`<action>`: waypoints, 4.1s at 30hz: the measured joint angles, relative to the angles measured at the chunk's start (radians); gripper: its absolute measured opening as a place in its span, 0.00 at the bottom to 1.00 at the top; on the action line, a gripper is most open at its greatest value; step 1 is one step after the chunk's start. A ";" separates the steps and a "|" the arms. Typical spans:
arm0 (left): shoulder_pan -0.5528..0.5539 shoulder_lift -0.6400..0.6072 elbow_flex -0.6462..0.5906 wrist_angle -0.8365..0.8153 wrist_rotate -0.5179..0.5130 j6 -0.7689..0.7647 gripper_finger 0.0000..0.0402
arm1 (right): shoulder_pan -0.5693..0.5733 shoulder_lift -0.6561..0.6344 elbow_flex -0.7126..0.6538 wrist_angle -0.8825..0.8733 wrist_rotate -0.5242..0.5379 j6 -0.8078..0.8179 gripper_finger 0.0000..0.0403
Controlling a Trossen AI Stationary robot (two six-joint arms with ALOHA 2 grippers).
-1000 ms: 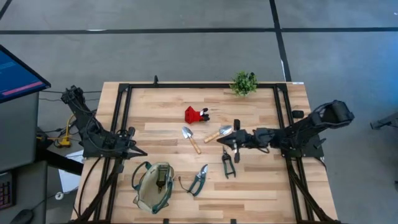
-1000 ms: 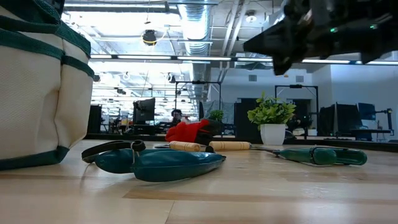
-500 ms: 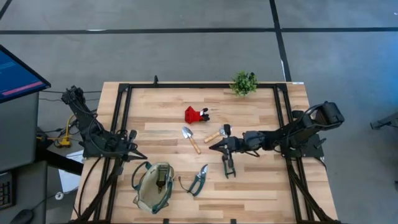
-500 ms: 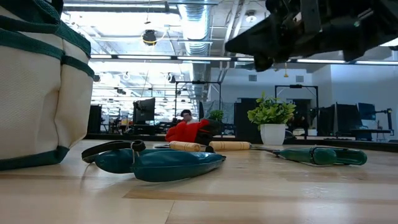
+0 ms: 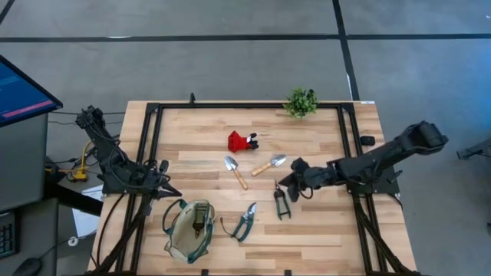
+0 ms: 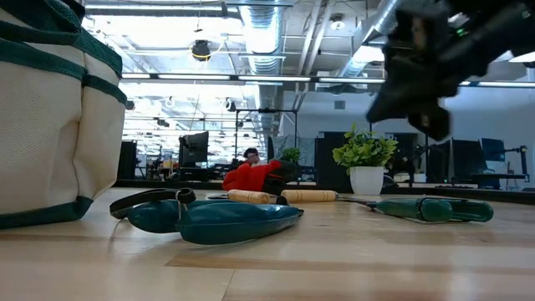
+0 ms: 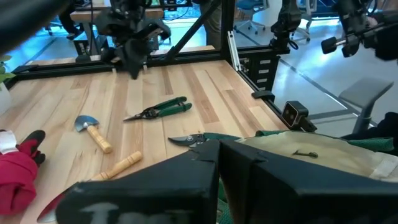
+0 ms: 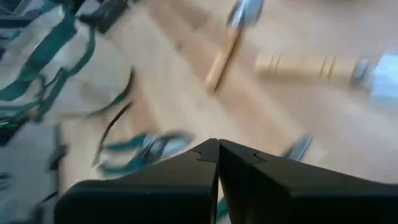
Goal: Pick & Place Garden tools in Gardening bag
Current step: Put the green fruit pruner into the green gardening bag
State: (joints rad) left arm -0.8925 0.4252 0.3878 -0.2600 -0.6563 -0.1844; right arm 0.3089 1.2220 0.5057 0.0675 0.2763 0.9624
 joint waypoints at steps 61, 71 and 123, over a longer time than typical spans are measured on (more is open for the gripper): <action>0.000 0.000 0.000 -0.001 -0.001 0.000 0.00 | -0.004 0.356 0.007 0.000 -0.342 0.446 0.13; 0.000 0.000 0.000 -0.001 -0.001 0.000 0.00 | -0.063 0.338 0.000 -0.003 -0.358 0.264 0.04; 0.823 0.726 -0.001 1.185 0.714 -0.051 0.51 | -0.031 -0.005 0.000 0.347 -0.032 -0.573 0.00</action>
State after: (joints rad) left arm -0.0694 1.1515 0.3870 0.9252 0.0578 -0.2359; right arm 0.2780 1.2171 0.5053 0.4150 0.2441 0.3897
